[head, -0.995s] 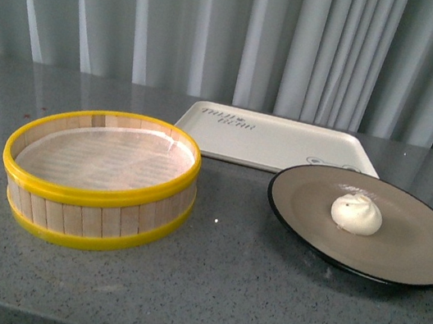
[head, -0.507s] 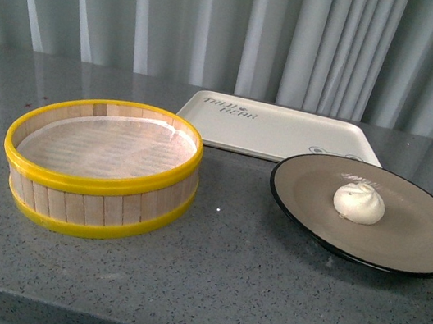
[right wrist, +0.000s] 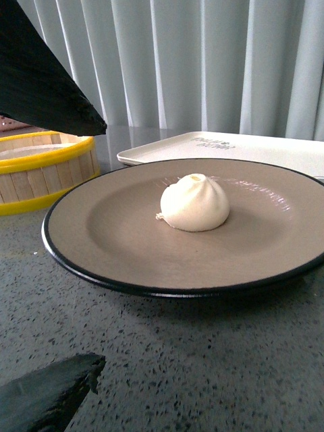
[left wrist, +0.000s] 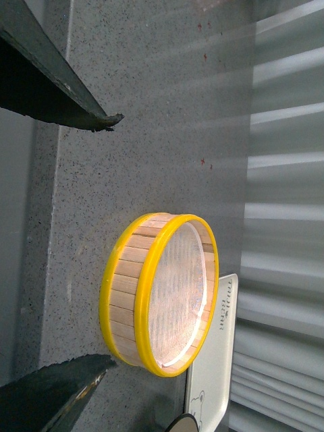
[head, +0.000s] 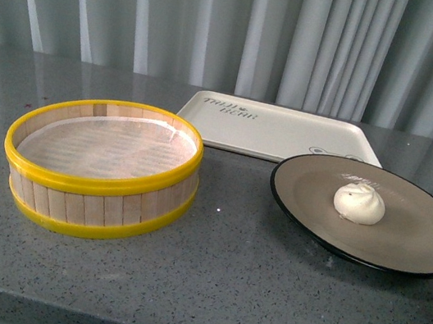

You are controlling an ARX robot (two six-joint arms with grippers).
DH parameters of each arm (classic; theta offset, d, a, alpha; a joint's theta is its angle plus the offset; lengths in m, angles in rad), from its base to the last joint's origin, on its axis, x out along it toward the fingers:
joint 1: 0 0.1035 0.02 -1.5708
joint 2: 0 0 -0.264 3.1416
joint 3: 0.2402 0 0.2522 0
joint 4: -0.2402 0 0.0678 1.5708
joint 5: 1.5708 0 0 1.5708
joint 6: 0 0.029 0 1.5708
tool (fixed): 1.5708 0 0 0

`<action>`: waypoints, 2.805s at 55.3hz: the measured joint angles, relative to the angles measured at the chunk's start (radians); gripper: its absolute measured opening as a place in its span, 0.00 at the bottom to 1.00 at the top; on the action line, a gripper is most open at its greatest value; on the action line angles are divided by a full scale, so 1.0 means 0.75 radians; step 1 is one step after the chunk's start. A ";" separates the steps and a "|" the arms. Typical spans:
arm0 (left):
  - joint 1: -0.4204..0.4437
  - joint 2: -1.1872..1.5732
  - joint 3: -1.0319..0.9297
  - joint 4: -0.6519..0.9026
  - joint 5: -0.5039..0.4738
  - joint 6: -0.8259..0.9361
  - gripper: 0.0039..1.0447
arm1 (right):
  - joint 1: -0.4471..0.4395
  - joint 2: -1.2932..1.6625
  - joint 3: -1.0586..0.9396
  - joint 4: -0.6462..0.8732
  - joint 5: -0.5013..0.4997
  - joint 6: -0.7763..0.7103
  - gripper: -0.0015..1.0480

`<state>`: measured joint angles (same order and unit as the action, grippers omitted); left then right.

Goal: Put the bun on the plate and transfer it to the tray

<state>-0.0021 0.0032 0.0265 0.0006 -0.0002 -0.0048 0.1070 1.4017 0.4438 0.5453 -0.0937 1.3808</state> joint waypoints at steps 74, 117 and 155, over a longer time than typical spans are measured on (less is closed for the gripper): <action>0.000 0.000 0.000 0.000 0.000 0.001 0.94 | -0.019 0.446 0.243 0.110 -0.154 0.076 0.41; 0.000 0.000 0.000 0.000 0.000 0.000 0.94 | -0.117 0.241 0.361 0.000 -0.283 0.118 0.03; 0.000 0.000 0.000 0.000 0.000 0.000 0.94 | -0.161 0.757 1.097 -0.291 -0.364 0.020 0.03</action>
<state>-0.0021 0.0032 0.0265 0.0006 -0.0002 -0.0048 -0.0139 1.9694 1.2667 0.3267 -0.3664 1.3956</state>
